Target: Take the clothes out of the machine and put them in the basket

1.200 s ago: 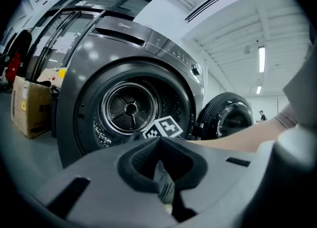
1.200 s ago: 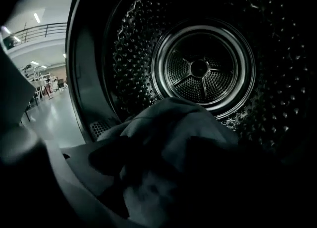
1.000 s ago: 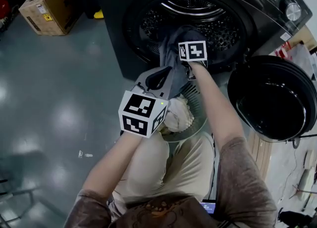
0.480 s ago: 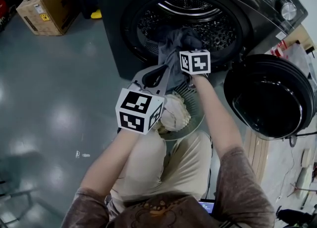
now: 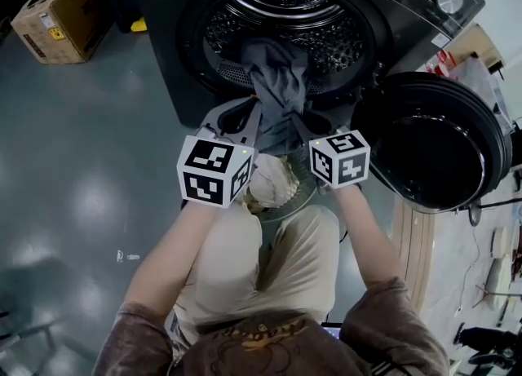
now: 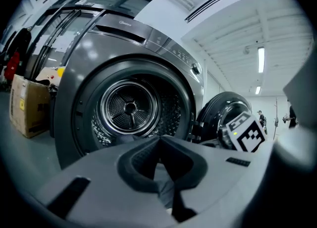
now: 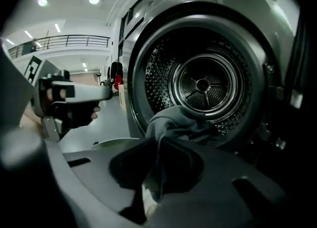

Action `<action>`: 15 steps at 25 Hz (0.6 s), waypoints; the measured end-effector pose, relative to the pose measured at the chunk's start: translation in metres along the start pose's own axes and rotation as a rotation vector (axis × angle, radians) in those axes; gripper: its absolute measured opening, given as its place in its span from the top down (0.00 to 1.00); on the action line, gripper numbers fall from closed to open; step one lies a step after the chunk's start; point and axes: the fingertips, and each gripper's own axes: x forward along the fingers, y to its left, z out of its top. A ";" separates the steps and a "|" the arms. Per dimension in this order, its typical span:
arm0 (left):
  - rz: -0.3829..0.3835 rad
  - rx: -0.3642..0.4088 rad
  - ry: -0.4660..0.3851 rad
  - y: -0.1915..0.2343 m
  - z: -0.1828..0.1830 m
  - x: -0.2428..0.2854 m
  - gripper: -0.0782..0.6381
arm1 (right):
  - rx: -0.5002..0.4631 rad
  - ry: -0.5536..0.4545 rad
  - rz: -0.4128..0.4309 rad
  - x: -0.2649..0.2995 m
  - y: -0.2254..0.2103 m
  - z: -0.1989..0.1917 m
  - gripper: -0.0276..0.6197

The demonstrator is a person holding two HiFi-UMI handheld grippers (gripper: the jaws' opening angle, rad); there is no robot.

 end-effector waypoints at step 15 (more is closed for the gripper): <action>0.007 0.005 0.014 -0.002 -0.005 0.009 0.88 | -0.027 0.034 0.006 -0.057 0.037 -0.035 0.69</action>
